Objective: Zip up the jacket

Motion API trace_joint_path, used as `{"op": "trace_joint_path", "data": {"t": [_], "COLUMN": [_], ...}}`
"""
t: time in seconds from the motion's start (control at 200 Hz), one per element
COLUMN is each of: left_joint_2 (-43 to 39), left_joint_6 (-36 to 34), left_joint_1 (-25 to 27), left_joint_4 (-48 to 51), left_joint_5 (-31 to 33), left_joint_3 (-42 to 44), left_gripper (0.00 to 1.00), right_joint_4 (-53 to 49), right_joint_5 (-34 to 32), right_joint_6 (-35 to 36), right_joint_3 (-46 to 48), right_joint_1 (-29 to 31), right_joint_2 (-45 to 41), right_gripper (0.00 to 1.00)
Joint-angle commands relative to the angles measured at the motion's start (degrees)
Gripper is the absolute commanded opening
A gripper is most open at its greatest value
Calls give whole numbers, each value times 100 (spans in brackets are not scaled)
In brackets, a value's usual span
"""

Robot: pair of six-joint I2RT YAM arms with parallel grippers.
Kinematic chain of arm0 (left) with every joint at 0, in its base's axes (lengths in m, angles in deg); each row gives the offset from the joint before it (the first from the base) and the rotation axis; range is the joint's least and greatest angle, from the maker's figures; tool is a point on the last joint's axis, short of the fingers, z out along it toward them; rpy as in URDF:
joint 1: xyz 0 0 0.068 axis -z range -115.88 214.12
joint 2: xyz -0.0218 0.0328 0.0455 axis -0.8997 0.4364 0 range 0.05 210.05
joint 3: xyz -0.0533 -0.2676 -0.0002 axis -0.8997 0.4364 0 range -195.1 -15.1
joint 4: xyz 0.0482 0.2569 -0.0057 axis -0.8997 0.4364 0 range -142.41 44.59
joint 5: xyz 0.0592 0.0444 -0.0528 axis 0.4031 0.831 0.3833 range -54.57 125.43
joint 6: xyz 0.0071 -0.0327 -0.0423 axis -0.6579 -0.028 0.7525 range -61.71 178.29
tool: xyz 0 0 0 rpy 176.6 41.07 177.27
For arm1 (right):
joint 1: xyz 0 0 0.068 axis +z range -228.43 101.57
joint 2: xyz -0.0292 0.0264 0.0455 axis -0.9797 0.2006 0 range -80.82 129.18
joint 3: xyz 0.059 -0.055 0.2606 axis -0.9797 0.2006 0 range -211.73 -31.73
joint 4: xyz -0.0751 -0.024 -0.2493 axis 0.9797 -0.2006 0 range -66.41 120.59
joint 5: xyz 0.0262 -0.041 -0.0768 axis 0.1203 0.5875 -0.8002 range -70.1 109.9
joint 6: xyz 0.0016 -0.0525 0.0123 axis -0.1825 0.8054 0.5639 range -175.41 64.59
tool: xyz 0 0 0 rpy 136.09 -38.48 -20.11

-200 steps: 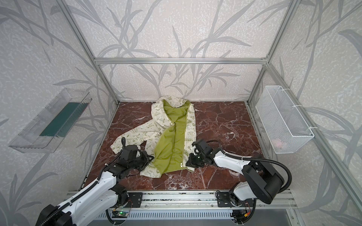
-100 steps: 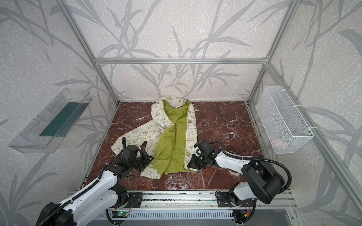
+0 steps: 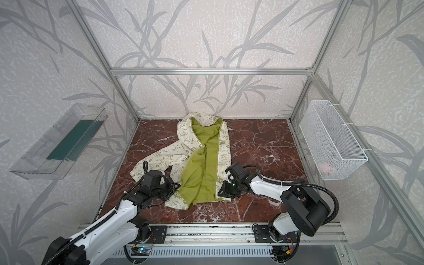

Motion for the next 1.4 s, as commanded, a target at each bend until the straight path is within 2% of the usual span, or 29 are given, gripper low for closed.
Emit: {"op": "trace_joint_path", "data": {"t": [0.0,0.185,0.48,0.755,0.88,1.07,1.2,1.395], "left_joint_2": [27,31,-6,-98,-151,-85,-125,-230], "left_joint_6": [-56,-56,-56,-47,-40,-47,-55,-86], "left_joint_1": [3,3,1,3,3,3,3,-1], "left_joint_4": [-44,-39,-19,48,88,33,81,211], "left_joint_5": [69,44,51,69,96,64,86,145], "left_joint_3": [-33,-55,-46,-19,-8,-1,-12,-6], "left_gripper": [0,0,0,0,0,0,0,0], "right_joint_4": [-276,-313,-607,-1532,-2075,-2224,-2333,-2662], "right_joint_5": [-121,-233,-509,-1292,-1811,-1943,-1999,-2287], "right_joint_6": [164,154,251,478,500,592,642,739], "right_joint_3": [-260,-464,-893,-1474,-1728,-1900,-2036,-2375], "right_joint_1": [87,260,592,877,1095,1234,1347,1559], "right_joint_2": [122,395,783,1157,1102,1405,1961,2199], "right_gripper": [25,33,36,37,42,46,46,41]}}
